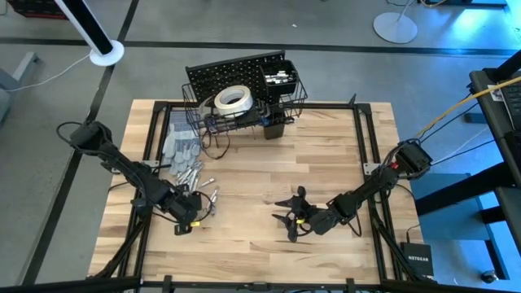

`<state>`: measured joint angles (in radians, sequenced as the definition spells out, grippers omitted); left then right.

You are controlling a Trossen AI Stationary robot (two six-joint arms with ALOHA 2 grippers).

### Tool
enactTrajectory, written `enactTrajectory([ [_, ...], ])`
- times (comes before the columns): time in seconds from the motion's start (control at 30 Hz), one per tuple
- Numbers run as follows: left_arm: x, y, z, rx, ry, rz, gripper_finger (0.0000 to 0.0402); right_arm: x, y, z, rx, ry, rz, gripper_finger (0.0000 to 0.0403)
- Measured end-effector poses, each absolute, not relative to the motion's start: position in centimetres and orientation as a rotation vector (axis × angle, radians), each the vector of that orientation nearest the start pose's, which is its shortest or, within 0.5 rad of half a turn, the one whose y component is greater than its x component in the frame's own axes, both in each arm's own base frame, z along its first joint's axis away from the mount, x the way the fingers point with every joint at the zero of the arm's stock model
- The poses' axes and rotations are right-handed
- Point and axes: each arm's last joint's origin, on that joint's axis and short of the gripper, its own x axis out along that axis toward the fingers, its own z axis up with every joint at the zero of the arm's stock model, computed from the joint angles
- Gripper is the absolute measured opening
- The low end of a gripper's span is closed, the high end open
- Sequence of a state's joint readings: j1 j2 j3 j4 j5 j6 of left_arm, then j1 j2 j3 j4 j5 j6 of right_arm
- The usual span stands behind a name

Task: Hang tools onto peg board
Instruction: Put the socket into the top black bin on the pegboard

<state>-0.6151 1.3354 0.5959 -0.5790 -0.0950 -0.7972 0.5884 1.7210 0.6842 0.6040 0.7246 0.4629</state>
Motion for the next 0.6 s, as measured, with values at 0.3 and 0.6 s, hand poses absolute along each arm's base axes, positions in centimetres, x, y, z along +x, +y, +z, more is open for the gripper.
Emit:
enactTrajectory([
  [0.3,19.8,-13.0,22.1,-0.196,1.240,0.029,0.0055,27.4,16.0,14.7,0.193,0.303,-0.209,0.0199],
  [0.6,23.6,-12.2,33.1,-0.031,0.826,0.008,0.0058,27.4,16.0,14.7,0.196,0.302,-0.210,0.0199],
])
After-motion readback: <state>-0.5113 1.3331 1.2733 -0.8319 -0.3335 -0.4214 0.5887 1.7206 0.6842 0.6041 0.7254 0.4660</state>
